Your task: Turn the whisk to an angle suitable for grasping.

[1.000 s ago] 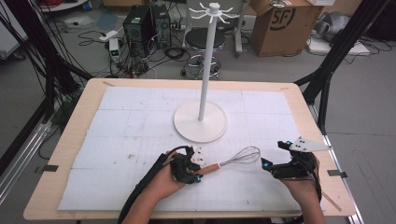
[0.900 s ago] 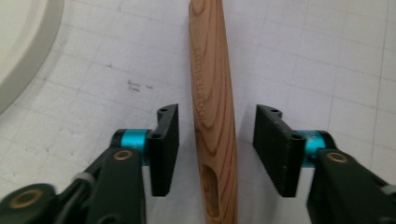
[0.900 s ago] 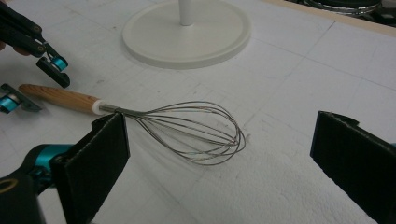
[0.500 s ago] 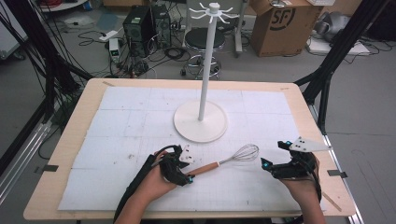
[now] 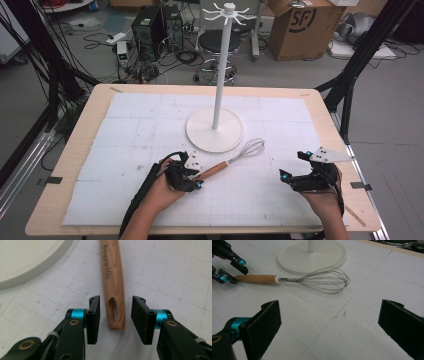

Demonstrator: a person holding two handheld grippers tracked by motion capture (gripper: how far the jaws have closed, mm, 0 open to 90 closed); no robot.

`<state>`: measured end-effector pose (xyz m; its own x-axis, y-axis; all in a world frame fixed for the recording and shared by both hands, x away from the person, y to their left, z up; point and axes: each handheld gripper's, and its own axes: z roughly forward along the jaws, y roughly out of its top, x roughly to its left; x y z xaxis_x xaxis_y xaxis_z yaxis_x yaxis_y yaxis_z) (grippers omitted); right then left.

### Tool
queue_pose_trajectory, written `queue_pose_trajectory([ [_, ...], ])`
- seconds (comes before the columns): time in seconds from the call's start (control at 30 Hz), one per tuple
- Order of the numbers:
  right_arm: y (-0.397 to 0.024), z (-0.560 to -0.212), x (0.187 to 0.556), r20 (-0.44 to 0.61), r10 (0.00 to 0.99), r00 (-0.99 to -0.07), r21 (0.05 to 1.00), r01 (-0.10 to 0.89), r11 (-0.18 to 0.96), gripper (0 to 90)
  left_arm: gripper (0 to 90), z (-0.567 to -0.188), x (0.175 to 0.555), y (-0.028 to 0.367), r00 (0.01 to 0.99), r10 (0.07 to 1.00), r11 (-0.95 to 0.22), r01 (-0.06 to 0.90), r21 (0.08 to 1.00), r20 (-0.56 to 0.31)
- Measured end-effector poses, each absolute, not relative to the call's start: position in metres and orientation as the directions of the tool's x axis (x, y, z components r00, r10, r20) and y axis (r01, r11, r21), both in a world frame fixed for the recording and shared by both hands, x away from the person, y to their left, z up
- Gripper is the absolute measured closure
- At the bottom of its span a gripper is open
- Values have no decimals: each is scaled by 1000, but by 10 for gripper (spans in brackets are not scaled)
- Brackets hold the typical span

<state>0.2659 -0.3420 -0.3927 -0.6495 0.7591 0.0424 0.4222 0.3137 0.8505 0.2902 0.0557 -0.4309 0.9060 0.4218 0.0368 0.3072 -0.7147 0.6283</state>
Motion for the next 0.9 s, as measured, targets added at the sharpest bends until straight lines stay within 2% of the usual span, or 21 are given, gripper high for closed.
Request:
queue_pose_trajectory([
  [0.3,-340,-393,266,40,760,-648,846,427,320,35,540,-427,299,36,909,415,-698,287,656,44],
  [0.6,-340,-394,267,43,759,-649,846,428,318,35,521,-420,327,6,909,415,-709,340,618,-24],
  [0.7,-342,-394,267,45,762,-647,844,432,317,35,539,-426,336,-2,909,414,-730,356,584,-36],
  [0.83,-344,-394,267,46,764,-644,846,431,312,35,642,-426,337,-12,927,374,-772,320,549,-15],
  [0.9,-345,-394,267,48,766,-641,848,432,309,35,656,-426,335,-17,941,338,-785,290,547,-14],
])
